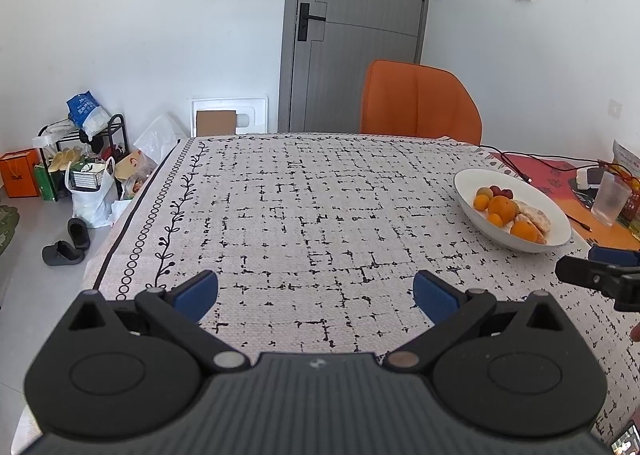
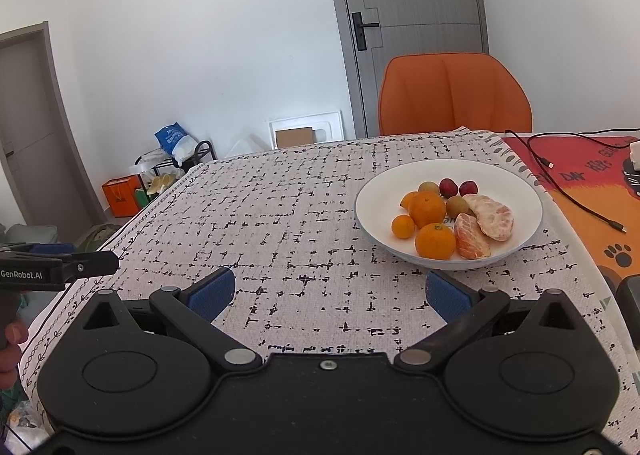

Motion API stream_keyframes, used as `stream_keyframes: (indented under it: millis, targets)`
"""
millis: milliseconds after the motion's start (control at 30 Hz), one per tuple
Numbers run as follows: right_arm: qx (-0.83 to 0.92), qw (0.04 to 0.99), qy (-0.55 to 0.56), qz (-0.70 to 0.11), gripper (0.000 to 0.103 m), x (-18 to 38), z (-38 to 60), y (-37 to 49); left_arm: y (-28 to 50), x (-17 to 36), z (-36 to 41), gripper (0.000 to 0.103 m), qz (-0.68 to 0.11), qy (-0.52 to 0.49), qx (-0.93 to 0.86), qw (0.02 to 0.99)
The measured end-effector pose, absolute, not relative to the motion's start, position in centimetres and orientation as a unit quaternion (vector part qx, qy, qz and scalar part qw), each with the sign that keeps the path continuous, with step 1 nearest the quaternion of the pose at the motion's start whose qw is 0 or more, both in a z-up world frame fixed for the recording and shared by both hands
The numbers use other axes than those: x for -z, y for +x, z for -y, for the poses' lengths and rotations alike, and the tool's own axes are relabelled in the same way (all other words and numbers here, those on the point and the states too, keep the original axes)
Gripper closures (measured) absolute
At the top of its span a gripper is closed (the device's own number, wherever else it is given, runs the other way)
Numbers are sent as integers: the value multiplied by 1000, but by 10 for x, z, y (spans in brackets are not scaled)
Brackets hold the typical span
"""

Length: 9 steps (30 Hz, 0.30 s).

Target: Organize fruits

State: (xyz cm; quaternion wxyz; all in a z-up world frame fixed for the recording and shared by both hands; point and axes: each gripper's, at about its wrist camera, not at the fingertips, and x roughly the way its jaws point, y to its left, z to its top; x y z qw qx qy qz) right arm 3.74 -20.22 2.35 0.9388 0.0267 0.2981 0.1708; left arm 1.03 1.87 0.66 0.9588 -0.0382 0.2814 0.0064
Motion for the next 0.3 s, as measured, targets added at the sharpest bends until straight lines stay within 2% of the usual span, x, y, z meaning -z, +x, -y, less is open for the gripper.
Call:
stream_keyframes:
  millis: [300]
  targets:
    - [-168,937,28,-304,0,-20,202,38,12,-3,-15,0,-286,-34,-3,957]
